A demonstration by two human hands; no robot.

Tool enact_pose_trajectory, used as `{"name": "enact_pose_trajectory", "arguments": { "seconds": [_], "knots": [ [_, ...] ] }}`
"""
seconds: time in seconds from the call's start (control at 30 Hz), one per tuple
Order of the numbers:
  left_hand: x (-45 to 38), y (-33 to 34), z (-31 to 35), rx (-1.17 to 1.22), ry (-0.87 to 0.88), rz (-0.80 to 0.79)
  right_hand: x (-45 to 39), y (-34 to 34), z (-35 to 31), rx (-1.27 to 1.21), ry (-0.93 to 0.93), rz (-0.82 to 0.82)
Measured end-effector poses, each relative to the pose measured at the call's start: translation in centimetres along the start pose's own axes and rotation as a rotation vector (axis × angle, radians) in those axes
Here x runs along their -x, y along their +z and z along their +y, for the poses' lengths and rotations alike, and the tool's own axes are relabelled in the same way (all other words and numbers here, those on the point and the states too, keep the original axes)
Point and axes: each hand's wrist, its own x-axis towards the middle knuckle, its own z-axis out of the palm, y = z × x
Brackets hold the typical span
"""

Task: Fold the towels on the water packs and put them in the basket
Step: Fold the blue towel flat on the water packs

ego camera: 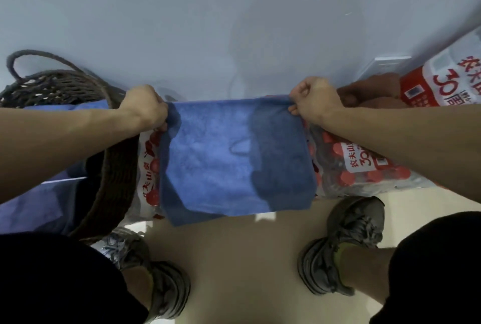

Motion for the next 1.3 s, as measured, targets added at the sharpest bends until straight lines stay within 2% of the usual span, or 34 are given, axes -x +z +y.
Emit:
{"name": "enact_pose_trajectory", "arguments": {
  "seconds": [0.1,0.23,0.37,0.43,0.57,0.67,0.73,0.8,0.87,1.0,1.13,1.3],
  "knots": [
    [0.0,0.6,0.1,0.100,-0.042,0.108,-0.2,0.0,-0.3,0.121,-0.100,0.015],
    [1.4,1.3,0.6,0.157,-0.022,0.057,0.6,-0.2,-0.5,0.241,-0.228,-0.018],
    [4.3,1.1,-0.1,-0.105,0.361,0.077,3.0,-0.6,-0.4,0.236,-0.394,-0.006],
    [6.1,0.8,-0.5,-0.207,0.490,0.018,4.4,-0.7,-0.4,0.290,-0.429,-0.090],
    [9.8,0.7,-1.0,-0.408,0.709,-0.161,7.2,-0.7,0.8,0.285,-0.292,-0.365],
    [11.8,1.6,-1.5,-0.518,0.818,-0.262,8.6,-1.3,2.9,0.564,-0.485,-0.495],
    [12.6,2.9,-1.7,-0.638,0.813,-0.178,9.4,-1.8,4.3,0.652,-0.533,-0.553],
    [13.1,4.4,-1.8,-0.777,0.730,-0.073,9.9,-2.6,6.0,0.673,-0.516,-0.558],
    [13.6,5.5,-2.5,-0.760,0.645,-0.048,10.3,-3.3,7.5,0.689,-0.511,-0.533],
    [13.9,5.6,-4.1,-0.667,0.650,-0.062,10.3,-4.3,8.6,0.706,-0.509,-0.428],
    [14.9,6.3,-3.0,-0.801,0.657,-0.015,10.8,-4.3,7.9,0.674,-0.465,-0.377],
    [15.4,8.5,4.0,-0.366,0.846,-0.091,11.8,-3.6,7.6,0.529,-0.204,-0.371]
  ]
}}
